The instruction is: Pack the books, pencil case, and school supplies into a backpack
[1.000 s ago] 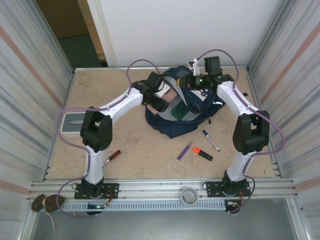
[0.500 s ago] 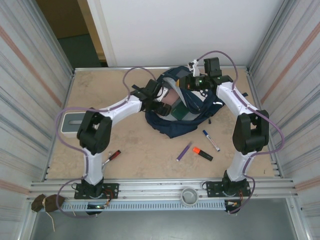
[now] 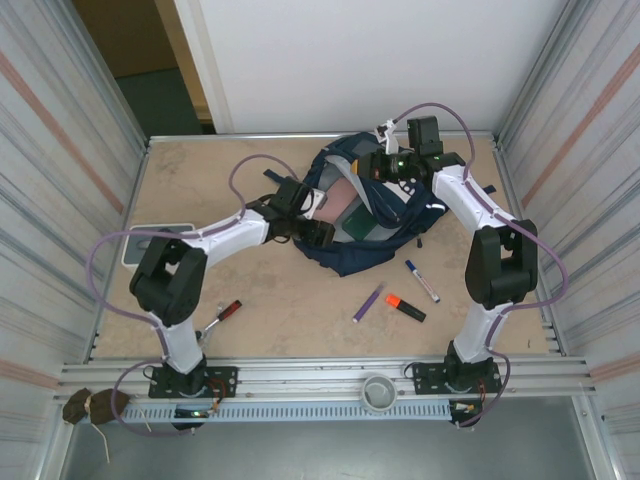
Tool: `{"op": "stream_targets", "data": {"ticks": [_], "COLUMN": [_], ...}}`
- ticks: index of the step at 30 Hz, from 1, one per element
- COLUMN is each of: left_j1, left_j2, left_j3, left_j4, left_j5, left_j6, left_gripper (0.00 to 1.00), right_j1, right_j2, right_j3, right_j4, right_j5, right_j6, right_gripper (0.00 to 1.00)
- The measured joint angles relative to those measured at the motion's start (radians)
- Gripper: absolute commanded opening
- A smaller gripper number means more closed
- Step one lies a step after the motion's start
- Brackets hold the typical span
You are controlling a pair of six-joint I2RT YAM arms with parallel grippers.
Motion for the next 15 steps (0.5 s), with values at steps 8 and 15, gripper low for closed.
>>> {"op": "stream_targets", "data": {"ticks": [8,15], "left_j1": [0.0,0.001], "left_j2": [0.123,0.213], "left_j3": [0.122,0.244], "left_j4": [-0.005,0.007], "left_j5": [0.022,0.037], "left_j6": [-0.023,-0.038], "left_gripper": [0.77,0.78], "right_j1": [0.0,0.0], "right_j2": [0.0,0.0], "right_j3": [-0.005,-0.026], "right_j4": [0.003,0.013], "right_j5": [-0.003,-0.006], "right_j6": [0.0,0.0], "right_gripper": [0.0,0.0]}}
